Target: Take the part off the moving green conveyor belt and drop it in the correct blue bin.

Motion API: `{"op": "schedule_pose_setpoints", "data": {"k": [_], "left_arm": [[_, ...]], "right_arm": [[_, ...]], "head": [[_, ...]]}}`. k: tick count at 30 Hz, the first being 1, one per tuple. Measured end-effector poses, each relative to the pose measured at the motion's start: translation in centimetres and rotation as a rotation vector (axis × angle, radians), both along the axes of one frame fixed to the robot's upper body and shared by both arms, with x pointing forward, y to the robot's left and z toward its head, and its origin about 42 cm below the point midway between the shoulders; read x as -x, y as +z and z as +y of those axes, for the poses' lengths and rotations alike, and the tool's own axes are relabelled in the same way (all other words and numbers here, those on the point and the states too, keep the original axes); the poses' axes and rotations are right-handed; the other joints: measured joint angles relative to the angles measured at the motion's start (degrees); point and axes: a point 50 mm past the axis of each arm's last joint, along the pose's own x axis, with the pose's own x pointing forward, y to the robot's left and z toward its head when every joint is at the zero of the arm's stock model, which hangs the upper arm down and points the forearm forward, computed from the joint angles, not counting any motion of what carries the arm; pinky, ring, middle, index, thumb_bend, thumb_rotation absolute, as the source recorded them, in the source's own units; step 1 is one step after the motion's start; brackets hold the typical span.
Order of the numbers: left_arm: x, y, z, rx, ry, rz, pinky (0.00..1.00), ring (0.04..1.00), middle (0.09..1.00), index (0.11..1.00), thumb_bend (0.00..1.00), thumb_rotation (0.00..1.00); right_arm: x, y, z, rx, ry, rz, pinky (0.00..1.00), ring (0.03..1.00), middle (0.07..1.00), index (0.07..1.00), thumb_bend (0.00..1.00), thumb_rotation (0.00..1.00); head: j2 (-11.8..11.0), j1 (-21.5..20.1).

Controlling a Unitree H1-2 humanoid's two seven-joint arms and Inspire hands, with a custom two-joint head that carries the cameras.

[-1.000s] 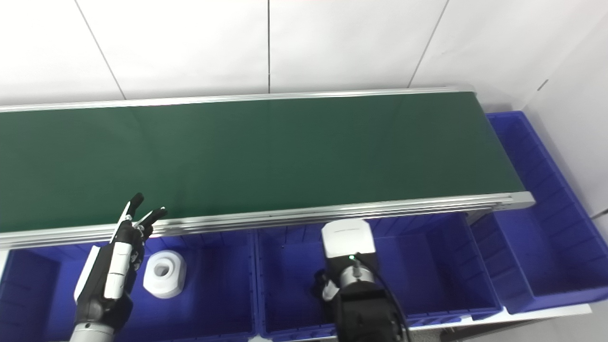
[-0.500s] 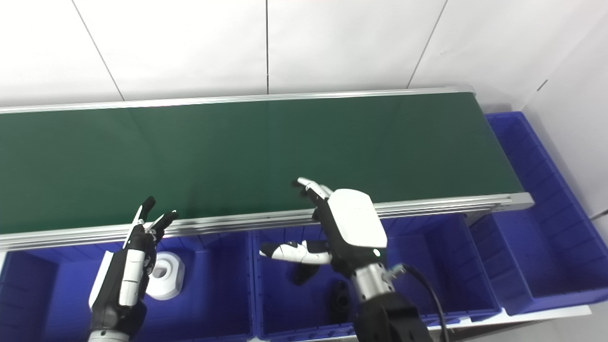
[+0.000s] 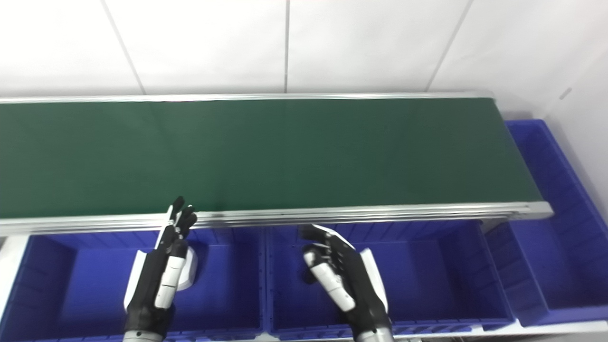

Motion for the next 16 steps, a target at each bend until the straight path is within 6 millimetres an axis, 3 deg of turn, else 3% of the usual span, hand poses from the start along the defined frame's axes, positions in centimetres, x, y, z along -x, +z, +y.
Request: {"op": "schedule_pose_setpoints", "data": {"k": [3, 5, 9, 16], "left_arm": [[0.0, -0.1, 0.0, -0.014, 0.001, -0.003, 1.00, 0.990, 1.000, 1.000, 0.61, 0.99], [0.0, -0.3, -0.1, -0.015, 0.001, -0.012, 1.00, 0.995, 1.000, 1.000, 0.60, 0.99], [0.1, -0.9, 0.1, -0.022, 0.013, -0.022, 1.00, 1.000, 1.000, 0.999, 0.57, 0.99], [-0.2, -1.4, 0.4, -0.048, 0.017, -0.043, 1.00, 0.997, 1.000, 0.992, 0.51, 1.00]], "right_arm": [[-0.7, -1.0, -0.1, -0.034, -0.033, -0.051, 0.76, 0.802, 0.839, 0.799, 0.69, 0.90], [-0.9, -1.6, 0.0, -0.039, -0.043, -0.083, 0.78, 0.815, 0.850, 0.806, 0.68, 0.93], [-0.5, -2.6, 0.0, -0.033, -0.081, -0.127, 0.83, 0.858, 0.894, 0.841, 0.68, 0.97], [-0.4, -3.3, 0.6, -0.036, -0.127, -0.214, 0.85, 0.877, 0.908, 0.873, 0.69, 0.96]], "head": [[-0.45, 0.18], [-2.11, 0.27], [-2.82, -0.17], [-4.75, -1.14]]}}
